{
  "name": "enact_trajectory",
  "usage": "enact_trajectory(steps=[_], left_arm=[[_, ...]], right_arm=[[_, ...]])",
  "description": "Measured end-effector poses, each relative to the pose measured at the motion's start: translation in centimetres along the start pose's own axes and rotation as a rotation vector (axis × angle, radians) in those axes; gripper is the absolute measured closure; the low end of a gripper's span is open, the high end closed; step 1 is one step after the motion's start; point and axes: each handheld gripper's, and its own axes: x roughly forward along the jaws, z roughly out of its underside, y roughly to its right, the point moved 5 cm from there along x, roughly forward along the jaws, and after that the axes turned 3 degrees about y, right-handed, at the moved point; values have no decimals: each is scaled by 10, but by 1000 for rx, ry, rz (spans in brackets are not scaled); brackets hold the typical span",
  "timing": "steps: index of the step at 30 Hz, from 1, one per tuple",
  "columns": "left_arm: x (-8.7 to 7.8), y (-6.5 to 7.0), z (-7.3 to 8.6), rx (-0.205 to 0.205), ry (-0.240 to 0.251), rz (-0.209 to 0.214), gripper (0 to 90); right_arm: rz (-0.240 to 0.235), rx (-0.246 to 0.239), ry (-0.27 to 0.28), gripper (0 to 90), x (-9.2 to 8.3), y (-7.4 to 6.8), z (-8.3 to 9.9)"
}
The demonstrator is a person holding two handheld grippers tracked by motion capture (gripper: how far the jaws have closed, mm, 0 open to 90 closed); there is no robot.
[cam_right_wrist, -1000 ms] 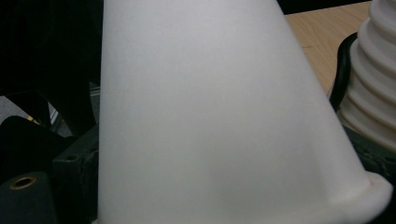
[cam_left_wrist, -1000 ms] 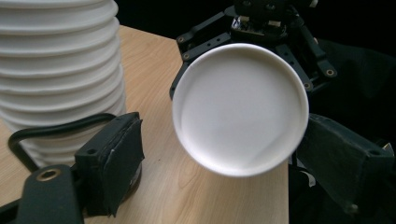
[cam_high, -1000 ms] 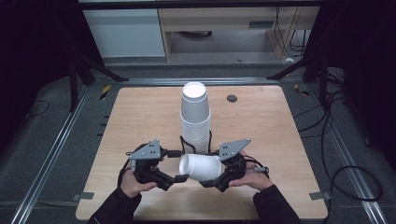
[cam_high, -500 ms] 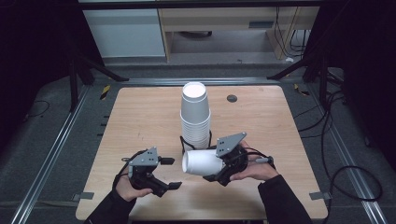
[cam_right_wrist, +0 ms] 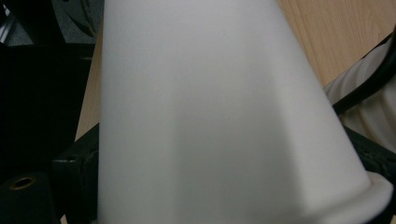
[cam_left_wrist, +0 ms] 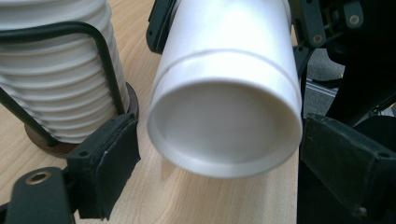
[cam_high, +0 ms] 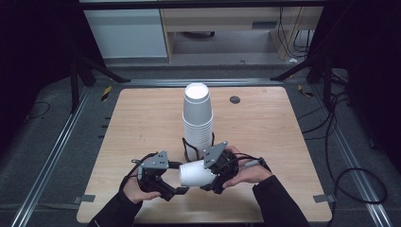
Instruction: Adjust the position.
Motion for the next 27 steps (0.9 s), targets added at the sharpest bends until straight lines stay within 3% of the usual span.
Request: enact_trajectory(steps=[9,14,17,27], left_arm=[[8,1,0,-8,-24,16,123],[12,2,1,-6,-33,18,140],[12,2,0,-3,-31,21,197],[10,2,1,8,-40,11,210]], right_arm=[[-1,-23,-37,83,9,-4,-3],[-7,-24,-29,82,11,-5,-6],[-9,-28,-31,82,12,-6,-6],[-5,-32,-31,70,15,-5,-6]])
